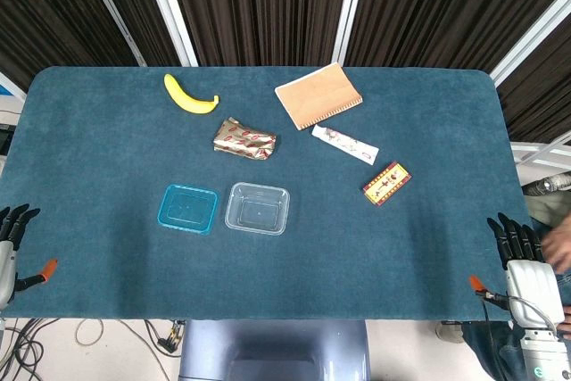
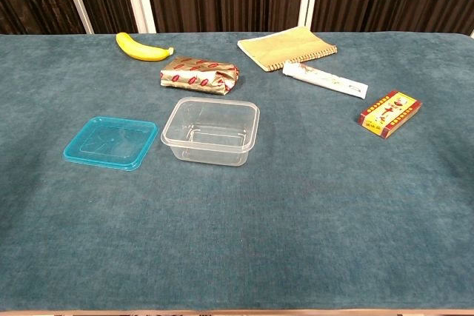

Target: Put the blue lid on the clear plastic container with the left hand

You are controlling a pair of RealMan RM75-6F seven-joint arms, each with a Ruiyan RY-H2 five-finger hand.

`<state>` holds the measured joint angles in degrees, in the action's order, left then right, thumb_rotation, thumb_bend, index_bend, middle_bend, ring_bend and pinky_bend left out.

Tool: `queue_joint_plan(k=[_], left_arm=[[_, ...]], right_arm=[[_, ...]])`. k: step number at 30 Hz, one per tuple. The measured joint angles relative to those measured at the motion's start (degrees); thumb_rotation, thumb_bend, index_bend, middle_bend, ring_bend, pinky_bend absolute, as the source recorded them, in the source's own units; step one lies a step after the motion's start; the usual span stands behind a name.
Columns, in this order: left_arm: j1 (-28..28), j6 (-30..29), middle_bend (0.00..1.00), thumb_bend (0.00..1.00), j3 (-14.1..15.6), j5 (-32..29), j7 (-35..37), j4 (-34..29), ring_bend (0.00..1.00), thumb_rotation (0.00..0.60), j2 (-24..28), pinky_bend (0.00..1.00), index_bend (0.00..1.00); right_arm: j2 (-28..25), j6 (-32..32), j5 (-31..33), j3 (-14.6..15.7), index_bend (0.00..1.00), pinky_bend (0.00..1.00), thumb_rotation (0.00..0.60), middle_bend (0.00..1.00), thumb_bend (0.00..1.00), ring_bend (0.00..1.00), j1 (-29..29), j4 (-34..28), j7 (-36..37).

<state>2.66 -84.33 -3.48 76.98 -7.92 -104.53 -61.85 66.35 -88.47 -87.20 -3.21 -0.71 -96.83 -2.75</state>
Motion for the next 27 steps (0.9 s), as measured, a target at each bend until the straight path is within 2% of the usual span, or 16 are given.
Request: queue_joint_plan(k=[16,22,27], left_arm=[[-0.04,0.07,0.07,0.23,-0.1,-0.24,0.36,0.0,0.0,0.6,0.09,0.0,0.15],[0.28,0.33,0.07,0.18,-0.26,0.11,1.08,0.42,0.0,0.6,-0.05,0.0,0.14],[1.88,1.8,0.07,0.15,-1.49,0.03,2.72,2.89,0.0,0.6,-0.81,0.0,0.12]], right_arm=[[-0.04,0.09,0.08,-0.01,0.02,0.0,0.6,0.0,0.27,0.0,-0.02,-0.04,0.08],[0.02,0.01,0.03,0.04,0.02,0.0,0.6,0.0,0.27,0.0,0.02,-0.05,-0.1],[0.08,-0.14,0.34,-0.03,0.02,0.0,0.6,0.0,0.27,0.0,0.18,-0.21,-0.34]])
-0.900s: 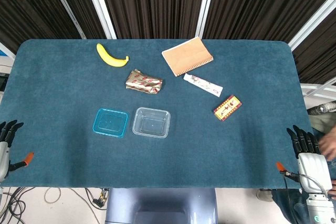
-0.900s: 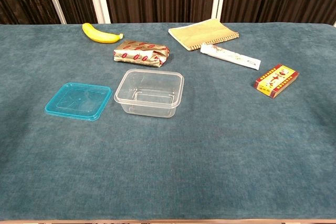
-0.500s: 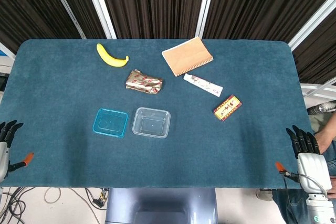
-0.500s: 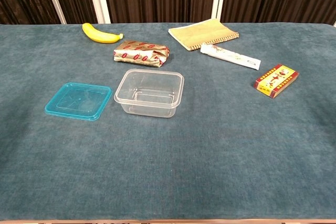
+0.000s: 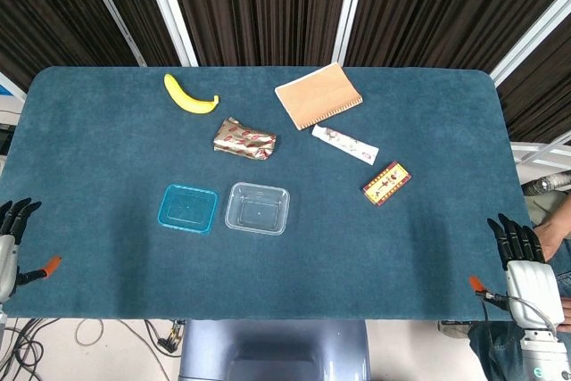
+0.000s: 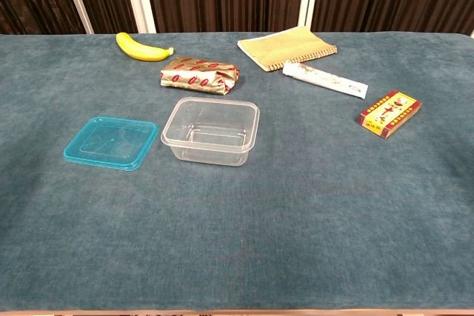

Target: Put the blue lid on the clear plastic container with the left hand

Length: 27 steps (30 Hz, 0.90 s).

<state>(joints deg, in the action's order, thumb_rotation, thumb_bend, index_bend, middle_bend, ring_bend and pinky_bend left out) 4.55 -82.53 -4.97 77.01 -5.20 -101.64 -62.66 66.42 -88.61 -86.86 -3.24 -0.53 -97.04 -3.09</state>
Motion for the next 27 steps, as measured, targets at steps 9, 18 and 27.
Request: queue_joint_plan(k=[9,18,27], left_arm=[[7.25,10.31,0.04,0.14,-3.35,-4.58,-2.82,2.18,0.0,0.6,-0.74,0.0,0.1],[20.31,26.97,0.04,0.12,-6.15,-15.95,-12.71,1.6,0.0,0.6,-2.07,0.0,0.1],[29.32,32.39,0.03,0.11,-6.01,-24.67,-21.63,5.66,0.0,0.6,-9.58,0.0,0.1]], right_arm=[[-0.12,0.34,0.77,-0.2,0.02,0.0,0.6,0.0,0.27,0.0,-0.01,-0.22,0.37],[-0.81,1.02,3.17,-0.9,0.02,0.0,0.6,0.0,0.27,0.0,0.23,-1.19,2.74],[-1.25,1.7,3.63,-1.01,0.02,0.0,0.6,0.0,0.27,0.0,0.09,-1.58,3.04]])
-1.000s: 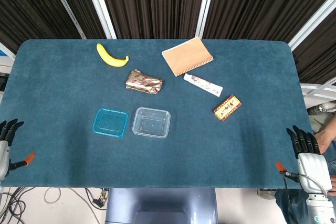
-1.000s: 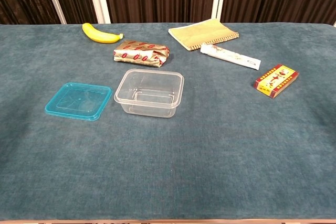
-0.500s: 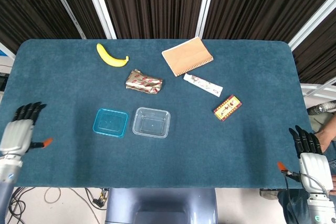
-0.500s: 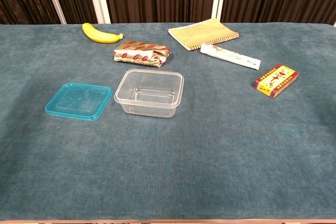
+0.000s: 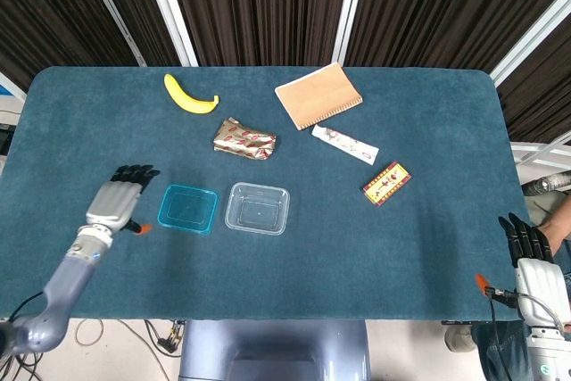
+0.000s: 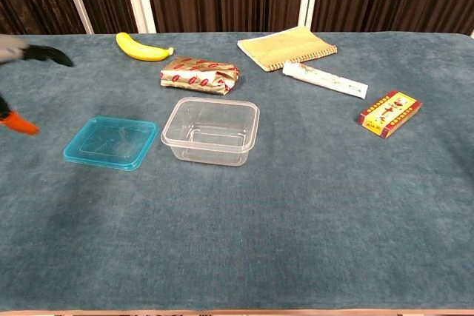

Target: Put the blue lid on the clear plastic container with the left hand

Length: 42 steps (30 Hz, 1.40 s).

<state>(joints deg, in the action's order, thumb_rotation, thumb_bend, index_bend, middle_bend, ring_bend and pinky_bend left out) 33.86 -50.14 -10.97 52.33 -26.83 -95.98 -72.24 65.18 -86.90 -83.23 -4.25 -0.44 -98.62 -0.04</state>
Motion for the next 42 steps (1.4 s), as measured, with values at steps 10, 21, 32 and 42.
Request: queue_joint_plan(k=[10,21,32,42], left_arm=[[5.28,1.36,0.04,0.11,2.77,-4.4,-3.37,6.32,0.0,0.6,-6.73,0.0,0.1],[6.82,1.53,0.04,0.11,4.77,-3.75,-2.77,8.55,0.0,0.6,-8.81,0.0,0.1],[8.81,3.51,0.04,0.11,5.9,-1.18,-1.42,13.64,0.0,0.6,-11.54,0.0,0.1],[9.57,5.34,0.05,0.11,6.68,1.56,1.78,17.6,0.0,0.6,-13.23,0.0,0.1]], right_arm=[[0.01,0.35,0.58,-0.03,0.02,0.0,0.6,0.0,0.27,0.0,0.03,-0.22,-0.15],[-0.13,0.96,1.68,-0.23,0.02,0.0,0.6,0.0,0.27,0.0,-0.02,-0.54,-0.34],[-0.31,1.3,2.55,-0.47,0.02,0.0,0.6,0.0,0.27,0.0,-0.03,-0.89,-0.36],[-0.33,1.41,2.65,-0.5,0.02,0.0,0.6,0.0,0.27,0.0,-0.03,-0.92,-0.18]])
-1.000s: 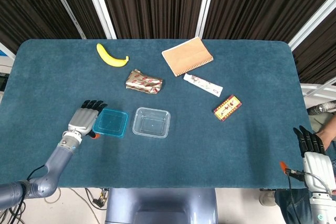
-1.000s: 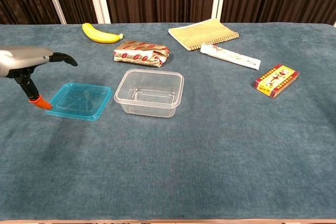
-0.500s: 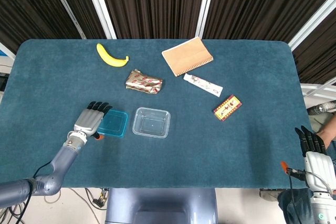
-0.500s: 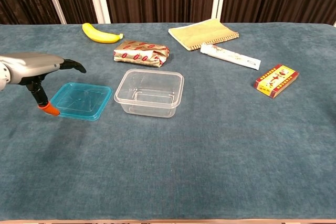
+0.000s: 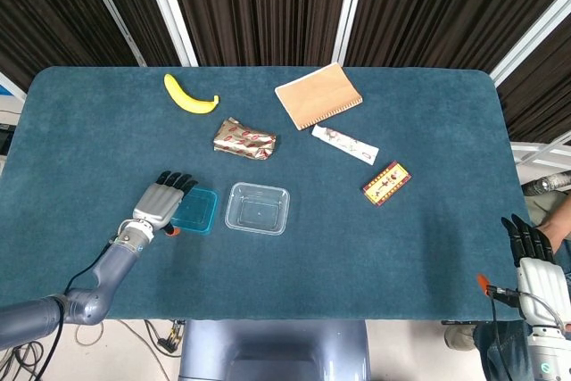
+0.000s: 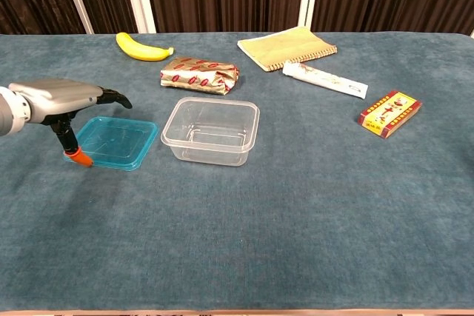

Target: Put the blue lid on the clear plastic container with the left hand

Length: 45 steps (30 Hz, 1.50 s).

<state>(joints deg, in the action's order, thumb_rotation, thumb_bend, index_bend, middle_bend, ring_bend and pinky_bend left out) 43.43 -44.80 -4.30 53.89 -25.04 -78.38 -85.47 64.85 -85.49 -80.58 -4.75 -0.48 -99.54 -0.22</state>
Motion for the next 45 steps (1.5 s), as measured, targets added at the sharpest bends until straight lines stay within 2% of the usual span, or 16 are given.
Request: queue_joint_plan(k=[14,39,45], left_arm=[[0.75,2.59,0.07,0.11,0.77,4.4,4.42,3.43,0.0,0.6,-1.29,0.0,0.1],[1.56,2.58,0.09,0.11,1.73,3.09,2.57,3.72,0.0,0.6,-1.71,0.0,0.1],[1.76,2.48,0.16,0.11,1.88,2.68,2.0,3.42,0.0,0.6,-1.55,0.0,0.1]], right_arm=[[0.0,-0.04,0.02,-0.04,0.02,0.0,0.6,0.0,0.27,0.0,0.02,0.0,0.02],[-0.02,0.2,0.72,-0.2,0.02,0.0,0.6,0.0,0.27,0.0,0.07,-0.32,-0.08],[-0.03,0.31,0.84,-0.2,0.02,0.0,0.6,0.0,0.27,0.0,0.06,-0.39,-0.13]])
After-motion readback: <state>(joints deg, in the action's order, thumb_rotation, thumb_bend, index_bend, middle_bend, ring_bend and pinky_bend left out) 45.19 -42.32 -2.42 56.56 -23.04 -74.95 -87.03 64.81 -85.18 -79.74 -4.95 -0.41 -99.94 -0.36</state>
